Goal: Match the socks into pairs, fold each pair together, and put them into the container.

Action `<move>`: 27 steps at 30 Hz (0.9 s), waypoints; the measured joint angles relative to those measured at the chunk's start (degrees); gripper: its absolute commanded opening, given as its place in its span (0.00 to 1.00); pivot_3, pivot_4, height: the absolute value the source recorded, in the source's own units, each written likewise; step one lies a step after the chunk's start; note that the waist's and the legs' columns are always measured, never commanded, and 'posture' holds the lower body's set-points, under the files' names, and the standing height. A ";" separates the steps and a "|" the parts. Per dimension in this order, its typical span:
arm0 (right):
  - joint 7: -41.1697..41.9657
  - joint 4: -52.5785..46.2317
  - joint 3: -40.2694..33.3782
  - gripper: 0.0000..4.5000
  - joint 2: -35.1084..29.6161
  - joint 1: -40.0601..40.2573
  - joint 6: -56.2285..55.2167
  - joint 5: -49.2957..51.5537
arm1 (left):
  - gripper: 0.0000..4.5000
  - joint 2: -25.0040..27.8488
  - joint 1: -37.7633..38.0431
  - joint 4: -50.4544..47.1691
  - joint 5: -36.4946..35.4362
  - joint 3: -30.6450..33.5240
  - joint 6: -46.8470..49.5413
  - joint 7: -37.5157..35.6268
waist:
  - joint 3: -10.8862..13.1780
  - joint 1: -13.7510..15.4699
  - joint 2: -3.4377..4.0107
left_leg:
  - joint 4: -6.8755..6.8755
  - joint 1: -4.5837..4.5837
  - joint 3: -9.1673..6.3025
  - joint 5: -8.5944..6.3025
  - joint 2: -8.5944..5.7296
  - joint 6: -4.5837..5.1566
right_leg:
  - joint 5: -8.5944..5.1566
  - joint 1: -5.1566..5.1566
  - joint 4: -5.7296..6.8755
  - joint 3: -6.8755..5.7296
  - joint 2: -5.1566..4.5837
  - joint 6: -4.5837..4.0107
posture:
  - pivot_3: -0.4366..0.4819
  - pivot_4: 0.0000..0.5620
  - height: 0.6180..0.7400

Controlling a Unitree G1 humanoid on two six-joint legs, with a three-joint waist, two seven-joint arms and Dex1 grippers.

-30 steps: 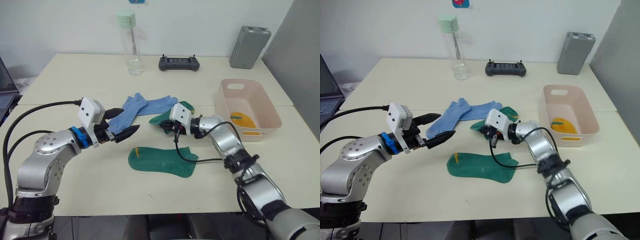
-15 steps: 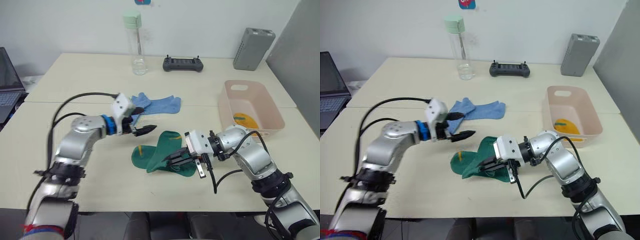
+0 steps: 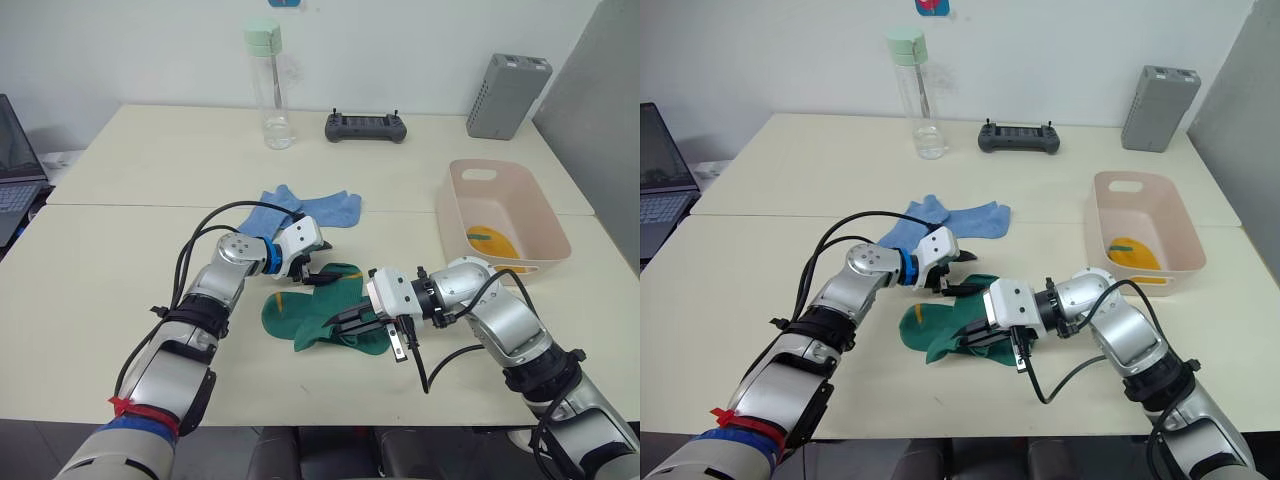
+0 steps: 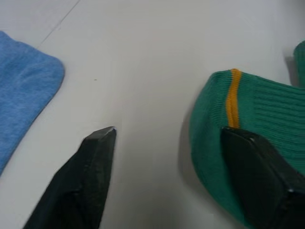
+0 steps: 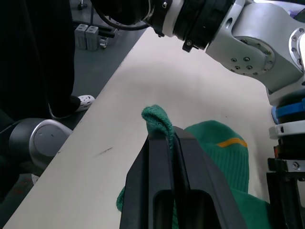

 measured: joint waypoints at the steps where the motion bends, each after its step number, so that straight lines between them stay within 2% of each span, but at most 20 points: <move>1: -0.36 -0.08 0.00 0.00 0.00 0.00 0.00 0.00 | 0.52 -0.35 0.00 0.31 -0.03 0.23 -0.03 -0.44 | 0.00 -0.01 0.00 | 0.00 0.00 0.00 0.00 0.00 0.00 | 0.00 0.00 0.00 0.00 0.00 0.01 | 0.48 0.27 1.00; 8: -0.87 -0.02 0.00 0.00 -0.18 0.01 -0.57 0.00 | 0.03 -0.56 0.00 0.71 -0.05 1.51 -0.34 -0.61 | 0.00 -0.05 0.00 | 0.01 0.00 -0.02 0.00 0.00 0.00 | 0.00 0.00 0.01 0.00 0.00 0.01 | 0.48 0.27 1.00; 9: -0.83 0.34 -0.01 0.00 -0.18 -0.04 -1.02 -0.03 | 0.00 -0.48 0.05 0.63 -0.14 2.19 -0.21 -0.41 | 0.00 -0.06 0.00 | 0.01 0.00 -0.02 0.00 0.00 0.00 | 0.00 0.00 0.01 -0.01 0.00 0.01 | 0.48 0.27 1.00; 16: -0.78 8.15 -1.40 0.00 -1.50 -2.14 -7.42 -2.64 | 0.00 3.96 5.12 -9.67 -2.22 9.40 6.82 4.68 | 0.00 -0.35 0.00 | 0.00 0.01 -0.03 0.00 0.01 0.00 | 0.00 0.01 0.03 -0.01 0.00 0.01 | 0.48 0.27 1.00; 20: -0.86 16.36 -3.19 0.00 -3.41 -3.91 -12.78 -5.18 | 0.00 7.24 12.72 -19.93 -3.46 13.59 13.11 8.89 | 0.00 -0.37 0.00 | -0.01 0.02 -0.03 0.00 0.01 0.00 | 0.04 0.02 0.02 0.00 -0.01 -0.05 | 0.48 0.27 1.00; 25: -2.49 31.67 -3.67 0.00 -2.37 -6.63 -25.34 -10.49 | 0.00 4.27 18.07 -29.22 -5.12 15.51 19.58 14.70 | 0.02 0.37 -0.01 | 0.08 0.04 -0.04 0.01 0.01 0.00 | 0.06 0.07 0.02 -0.03 -0.01 -0.04 | 0.48 0.27 1.00; 26: -2.61 34.20 -3.69 0.11 -2.00 -7.12 -27.55 -11.07 | 0.00 3.75 18.18 -30.24 -5.12 15.49 20.32 15.75 | 0.02 0.46 -0.01 | 0.09 0.03 -0.03 0.01 0.00 0.00 | 0.08 0.08 0.02 -0.01 -0.01 -0.02 | 0.48 0.27 1.00; 27: -2.47 35.74 -3.71 0.16 -1.91 -7.30 -28.89 -11.11 | 0.00 3.44 18.26 -31.18 -5.17 15.55 20.81 16.49 | 0.02 0.50 -0.01 | 0.09 0.04 -0.02 0.01 0.00 0.00 | 0.09 0.09 0.02 0.01 -0.01 -0.02 | 0.48 0.27 1.00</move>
